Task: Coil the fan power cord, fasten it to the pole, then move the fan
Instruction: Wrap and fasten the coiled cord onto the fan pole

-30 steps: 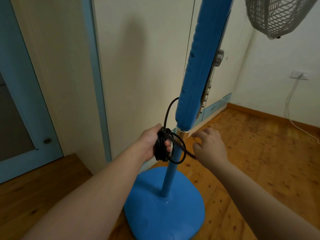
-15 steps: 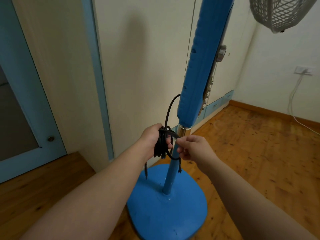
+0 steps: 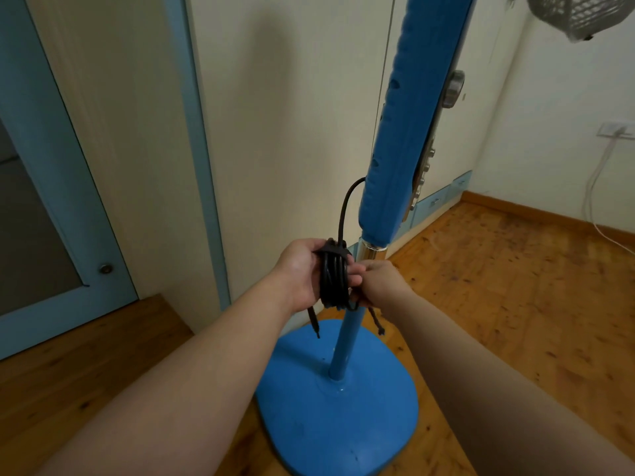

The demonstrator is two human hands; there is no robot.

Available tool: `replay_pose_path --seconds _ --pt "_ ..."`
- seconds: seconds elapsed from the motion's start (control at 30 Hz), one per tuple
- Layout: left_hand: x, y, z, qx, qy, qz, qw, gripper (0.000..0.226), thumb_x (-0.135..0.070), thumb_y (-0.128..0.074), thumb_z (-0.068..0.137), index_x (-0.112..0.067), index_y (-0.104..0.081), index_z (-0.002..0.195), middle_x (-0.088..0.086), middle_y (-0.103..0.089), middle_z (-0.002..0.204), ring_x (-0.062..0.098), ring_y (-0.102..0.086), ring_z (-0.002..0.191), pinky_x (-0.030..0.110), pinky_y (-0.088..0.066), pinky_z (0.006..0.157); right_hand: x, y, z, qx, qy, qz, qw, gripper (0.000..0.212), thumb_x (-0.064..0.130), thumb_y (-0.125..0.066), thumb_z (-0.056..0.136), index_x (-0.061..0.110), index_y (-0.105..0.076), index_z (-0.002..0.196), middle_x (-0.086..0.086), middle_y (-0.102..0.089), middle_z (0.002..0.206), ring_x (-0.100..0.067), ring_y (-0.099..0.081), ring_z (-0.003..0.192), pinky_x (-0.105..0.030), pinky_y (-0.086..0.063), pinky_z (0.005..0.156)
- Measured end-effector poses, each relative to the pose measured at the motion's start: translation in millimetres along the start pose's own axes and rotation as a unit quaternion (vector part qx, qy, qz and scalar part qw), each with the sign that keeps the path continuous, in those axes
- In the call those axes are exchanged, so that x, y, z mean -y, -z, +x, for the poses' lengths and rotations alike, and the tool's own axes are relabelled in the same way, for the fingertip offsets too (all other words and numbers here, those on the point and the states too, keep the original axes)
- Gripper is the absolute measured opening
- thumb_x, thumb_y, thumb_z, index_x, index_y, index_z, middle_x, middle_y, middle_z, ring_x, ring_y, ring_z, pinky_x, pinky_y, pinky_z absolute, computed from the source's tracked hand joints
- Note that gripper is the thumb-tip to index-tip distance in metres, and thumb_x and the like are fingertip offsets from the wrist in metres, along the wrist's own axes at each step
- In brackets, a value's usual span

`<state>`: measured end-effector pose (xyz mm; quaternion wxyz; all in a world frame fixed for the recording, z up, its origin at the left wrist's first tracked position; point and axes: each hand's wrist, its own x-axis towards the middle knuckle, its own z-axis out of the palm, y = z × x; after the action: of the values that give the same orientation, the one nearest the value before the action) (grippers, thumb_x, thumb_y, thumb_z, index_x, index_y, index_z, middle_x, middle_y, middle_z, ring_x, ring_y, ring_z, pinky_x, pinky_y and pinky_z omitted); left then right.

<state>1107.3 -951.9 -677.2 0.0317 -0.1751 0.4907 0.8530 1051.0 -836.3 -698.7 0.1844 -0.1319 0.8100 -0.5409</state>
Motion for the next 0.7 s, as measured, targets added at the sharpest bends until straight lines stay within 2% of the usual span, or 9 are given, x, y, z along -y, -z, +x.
replay_pose_path --seconds 0.1,0.17,0.27,0.37,0.43,0.57,0.63,0.7 --pt "1.5 0.2 2.5 -0.058 -0.031 0.059 0.996 0.041 -0.027 -0.031 0.097 0.004 -0.055 0.087 0.014 -0.059 0.068 0.026 -0.058 0.055 0.036 -0.053 0.059 -1.1 6.3 3.7 0.096 -0.003 0.095 0.991 0.032 -0.003 -0.039 0.088 0.012 -0.066 0.097 0.001 -0.057 0.058 -0.010 -0.054 0.051 -0.022 -0.037 0.051" --pt "4.2 -1.7 5.0 -0.093 -0.052 0.080 0.991 0.037 -0.025 -0.033 0.097 0.002 -0.054 0.082 0.015 -0.057 0.067 0.026 -0.056 0.054 0.036 -0.051 0.057 -2.3 6.7 7.3 0.109 -0.032 0.187 0.976 0.035 -0.005 -0.037 0.085 0.008 -0.064 0.103 -0.001 -0.059 0.060 -0.010 -0.054 0.048 -0.022 -0.037 0.050" --pt "10.4 -3.3 10.9 -0.127 -0.070 0.132 0.981 0.033 -0.028 -0.036 0.097 -0.003 -0.054 0.083 0.013 -0.060 0.067 0.024 -0.059 0.049 0.033 -0.052 0.056 -3.3 -3.4 6.6 0.094 -0.066 0.244 0.963 0.023 0.010 -0.040 0.089 0.010 -0.062 0.081 0.004 -0.055 0.047 -0.009 -0.048 0.040 -0.023 -0.034 0.048" --pt "16.6 0.1 16.4 -0.164 -0.099 0.190 0.963 0.031 -0.034 -0.043 0.094 -0.007 -0.057 0.088 0.017 -0.067 0.087 0.031 -0.067 0.078 0.043 -0.055 0.081 -4.9 -12.4 7.2 0.049 -0.071 0.253 0.964 0.026 0.019 -0.045 0.091 0.015 -0.052 0.066 0.008 -0.045 0.036 -0.007 -0.041 0.036 -0.022 -0.030 0.045" --pt "17.8 3.1 17.0 -0.210 -0.139 0.224 0.942 0.030 -0.034 -0.051 0.092 -0.007 -0.060 0.084 0.018 -0.067 0.093 0.034 -0.065 0.088 0.046 -0.053 0.086 -5.2 -15.4 9.6 0.029 -0.064 0.259 0.963 0.030 0.022 -0.046 0.092 0.017 -0.049 0.062 0.008 -0.039 0.034 -0.009 -0.037 0.040 -0.023 -0.027 0.048" --pt "16.2 5.5 13.2 -0.280 -0.221 0.281 0.891 0.044 -0.033 -0.056 0.089 -0.011 -0.049 0.051 0.007 -0.053 0.058 0.028 -0.055 0.063 0.038 -0.049 0.068 -5.4 -23.0 11.1 0.031 -0.025 0.254 0.966 0.032 0.023 -0.048 0.093 0.017 -0.050 0.062 0.008 -0.039 0.041 -0.011 -0.036 0.046 -0.024 -0.031 0.051" --pt "17.4 5.2 12.2 -0.297 -0.238 0.290 0.878 0.048 -0.032 -0.052 0.092 -0.012 -0.046 0.048 0.004 -0.048 0.053 0.023 -0.048 0.055 0.033 -0.043 0.061 -4.7 -24.9 10.5 0.022 -0.025 0.250 0.968 0.029 0.021 -0.048 0.092 0.016 -0.050 0.064 0.005 -0.040 0.046 -0.012 -0.037 0.047 -0.024 -0.032 0.051" --pt "18.8 4.5 10.6 -0.294 -0.242 0.282 0.881 0.048 -0.031 -0.046 0.095 -0.012 -0.044 0.050 0.003 -0.045 0.054 0.020 -0.045 0.053 0.030 -0.036 0.054 1.1 -24.6 8.7 0.015 -0.033 0.252 0.967 0.025 0.016 -0.047 0.091 0.014 -0.052 0.067 0.003 -0.041 0.049 -0.013 -0.037 0.048 -0.024 -0.036 0.054"
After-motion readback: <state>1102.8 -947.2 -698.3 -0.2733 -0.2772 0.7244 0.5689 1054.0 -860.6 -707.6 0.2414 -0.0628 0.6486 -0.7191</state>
